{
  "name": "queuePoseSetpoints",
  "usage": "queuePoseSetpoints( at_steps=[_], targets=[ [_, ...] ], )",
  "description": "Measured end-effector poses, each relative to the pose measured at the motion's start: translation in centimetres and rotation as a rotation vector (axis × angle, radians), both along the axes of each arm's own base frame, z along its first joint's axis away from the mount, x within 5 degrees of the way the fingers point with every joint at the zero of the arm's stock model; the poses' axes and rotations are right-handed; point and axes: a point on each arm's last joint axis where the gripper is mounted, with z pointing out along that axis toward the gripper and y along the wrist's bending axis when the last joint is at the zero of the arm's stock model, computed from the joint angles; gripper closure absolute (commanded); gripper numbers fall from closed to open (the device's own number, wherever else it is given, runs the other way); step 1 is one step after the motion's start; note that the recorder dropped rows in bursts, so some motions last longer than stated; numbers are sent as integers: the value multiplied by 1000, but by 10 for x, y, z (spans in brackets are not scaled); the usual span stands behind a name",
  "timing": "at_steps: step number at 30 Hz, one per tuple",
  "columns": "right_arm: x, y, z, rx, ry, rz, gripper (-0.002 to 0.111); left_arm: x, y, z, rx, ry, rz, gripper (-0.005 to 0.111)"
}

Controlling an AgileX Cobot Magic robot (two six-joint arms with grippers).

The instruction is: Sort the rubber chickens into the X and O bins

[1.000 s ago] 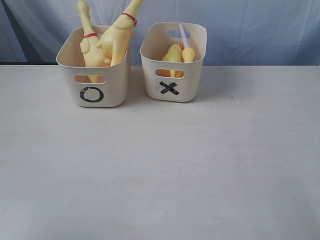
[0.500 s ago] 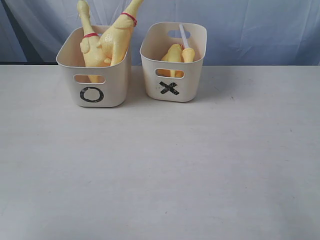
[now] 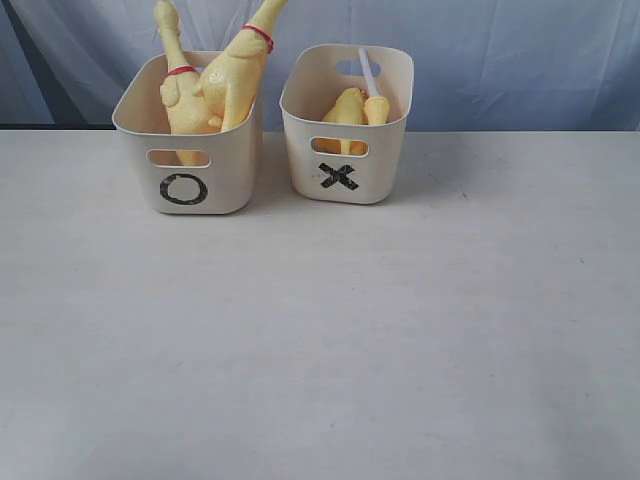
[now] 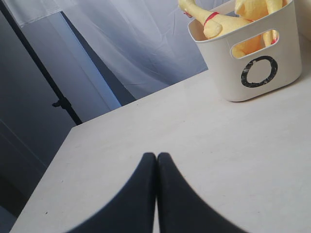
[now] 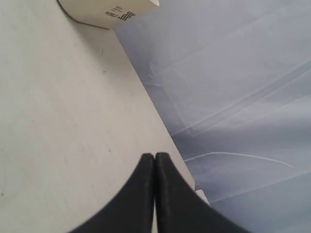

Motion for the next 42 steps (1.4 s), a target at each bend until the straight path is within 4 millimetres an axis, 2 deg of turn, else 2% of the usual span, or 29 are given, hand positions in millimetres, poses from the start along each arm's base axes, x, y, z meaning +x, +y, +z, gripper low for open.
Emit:
queuePoseSetpoints(
  at_steps=[10, 19, 26, 29, 35, 42],
  targets=[
    [0, 0, 1, 6, -5, -1, 109, 0, 0, 0, 0, 0, 0, 107],
    [0, 0, 1, 137, 10, -28, 109, 0, 0, 0, 0, 0, 0, 107],
    [0, 0, 1, 176, 14, -36, 109, 0, 0, 0, 0, 0, 0, 107],
    [0, 0, 1, 299, 29, -62, 109, 0, 0, 0, 0, 0, 0, 107],
    [0, 0, 1, 733, 80, -156, 109, 0, 0, 0, 0, 0, 0, 107],
    [0, 0, 1, 848, 94, -181, 109, 0, 0, 0, 0, 0, 0, 107]
  ],
)
